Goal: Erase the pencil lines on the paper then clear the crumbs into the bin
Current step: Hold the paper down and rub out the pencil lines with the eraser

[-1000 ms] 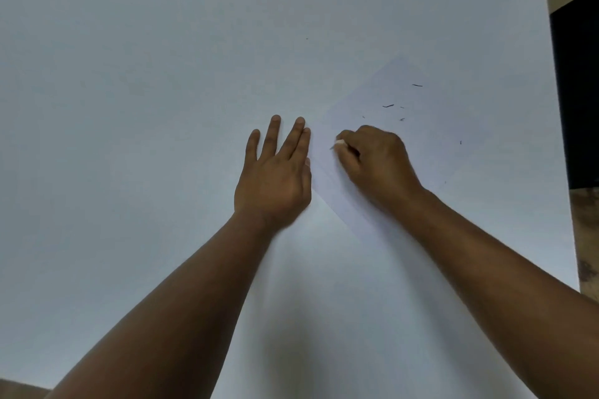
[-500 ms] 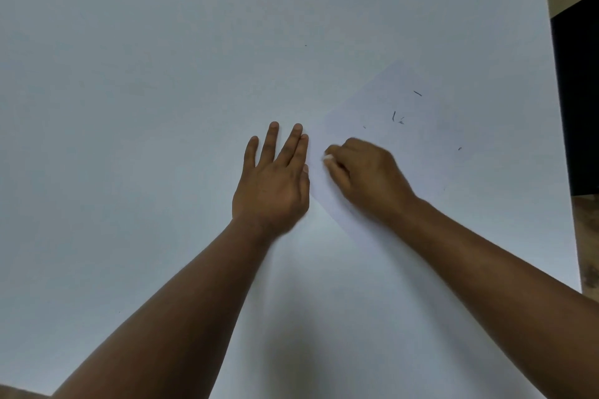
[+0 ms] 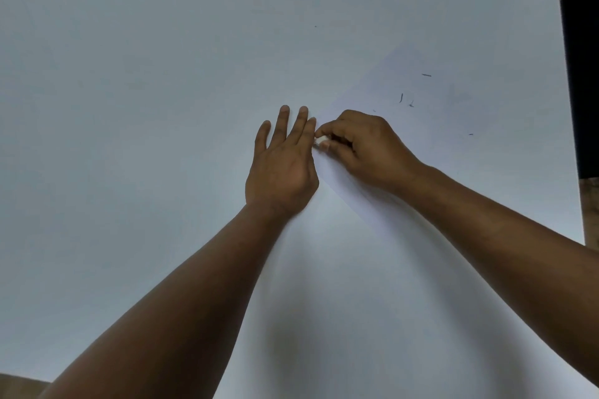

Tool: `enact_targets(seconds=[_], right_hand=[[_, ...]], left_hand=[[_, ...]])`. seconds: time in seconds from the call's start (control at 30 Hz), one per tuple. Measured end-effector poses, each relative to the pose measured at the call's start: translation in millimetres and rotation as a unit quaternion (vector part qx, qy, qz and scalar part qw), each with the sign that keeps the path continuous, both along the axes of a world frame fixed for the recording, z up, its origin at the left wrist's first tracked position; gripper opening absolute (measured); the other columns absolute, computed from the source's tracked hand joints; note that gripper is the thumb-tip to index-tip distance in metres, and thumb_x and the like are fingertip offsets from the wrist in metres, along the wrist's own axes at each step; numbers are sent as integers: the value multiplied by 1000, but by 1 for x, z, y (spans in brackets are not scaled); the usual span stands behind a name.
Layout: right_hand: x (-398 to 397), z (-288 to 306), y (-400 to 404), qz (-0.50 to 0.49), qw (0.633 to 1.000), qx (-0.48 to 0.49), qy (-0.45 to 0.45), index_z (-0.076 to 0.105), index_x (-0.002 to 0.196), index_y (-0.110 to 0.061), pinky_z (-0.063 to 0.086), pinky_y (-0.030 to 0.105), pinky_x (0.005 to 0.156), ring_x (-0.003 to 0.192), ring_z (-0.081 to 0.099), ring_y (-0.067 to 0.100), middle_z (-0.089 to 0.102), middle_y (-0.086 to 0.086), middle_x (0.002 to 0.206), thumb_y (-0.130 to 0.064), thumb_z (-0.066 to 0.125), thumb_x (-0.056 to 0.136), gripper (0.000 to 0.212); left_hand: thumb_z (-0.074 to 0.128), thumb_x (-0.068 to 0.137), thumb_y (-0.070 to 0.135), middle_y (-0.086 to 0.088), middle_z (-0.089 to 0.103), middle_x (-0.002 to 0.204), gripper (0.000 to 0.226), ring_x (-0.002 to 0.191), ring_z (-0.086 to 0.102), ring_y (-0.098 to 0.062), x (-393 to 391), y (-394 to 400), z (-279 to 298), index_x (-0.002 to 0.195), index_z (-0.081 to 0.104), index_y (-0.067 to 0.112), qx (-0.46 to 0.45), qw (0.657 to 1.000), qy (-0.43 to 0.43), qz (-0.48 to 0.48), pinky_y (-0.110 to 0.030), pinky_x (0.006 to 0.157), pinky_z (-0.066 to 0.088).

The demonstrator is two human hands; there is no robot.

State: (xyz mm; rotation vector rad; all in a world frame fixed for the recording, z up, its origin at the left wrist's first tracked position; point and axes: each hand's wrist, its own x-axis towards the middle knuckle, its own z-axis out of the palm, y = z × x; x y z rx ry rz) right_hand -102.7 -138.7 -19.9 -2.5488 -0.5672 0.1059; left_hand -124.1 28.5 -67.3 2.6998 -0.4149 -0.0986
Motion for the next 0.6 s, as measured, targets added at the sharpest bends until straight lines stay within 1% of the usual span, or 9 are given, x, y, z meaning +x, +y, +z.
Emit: enact_targets(seconds=[0.07,0.13,0.2,0.27,0.4,0.6], right_hand=[[-1,-2,0,2,1000,-22,-12,74,108,-17,48,27,74,79,61,14,66,0,88,-24,60,97,19],[-2,-6,1,8,998,-56,-32,73,103,-14,50,33,70,77,60,18,64,3,85,-23,56,99,20],[-1,-8,2,24,994,-86,-54,72,99,-9,49,37,64,75,57,23,61,6,82,-17,55,97,19],[0,-7,2,47,990,-110,-72,71,99,-6,46,36,59,72,52,25,59,8,80,-12,57,95,16],[-5,0,-5,91,980,-163,-76,69,96,-5,47,40,58,73,48,26,55,8,80,-17,49,100,24],[-30,3,-19,88,978,-173,-73,69,99,-5,48,39,57,71,48,26,57,8,80,-14,53,100,19]], left_hand=[[11,102,28,-3,25,169,62,158,8,-27,1,0,-1,159,32,12,2,1000,0,1,-45,126,3],[21,106,25,-3,24,169,55,158,8,-27,0,0,-3,159,32,13,15,1000,1,3,-46,126,3],[26,107,23,-1,23,169,53,159,7,-26,0,0,-4,159,32,14,26,1000,1,7,-46,126,4],[29,105,21,0,22,169,55,159,6,-25,1,-2,-3,159,32,15,34,999,-1,9,-47,127,4],[31,103,21,1,19,170,58,159,4,-26,3,-4,0,160,28,16,46,999,2,12,-46,127,3],[34,100,17,0,20,170,60,159,5,-28,0,-4,3,160,28,14,54,998,5,14,-47,128,5]])
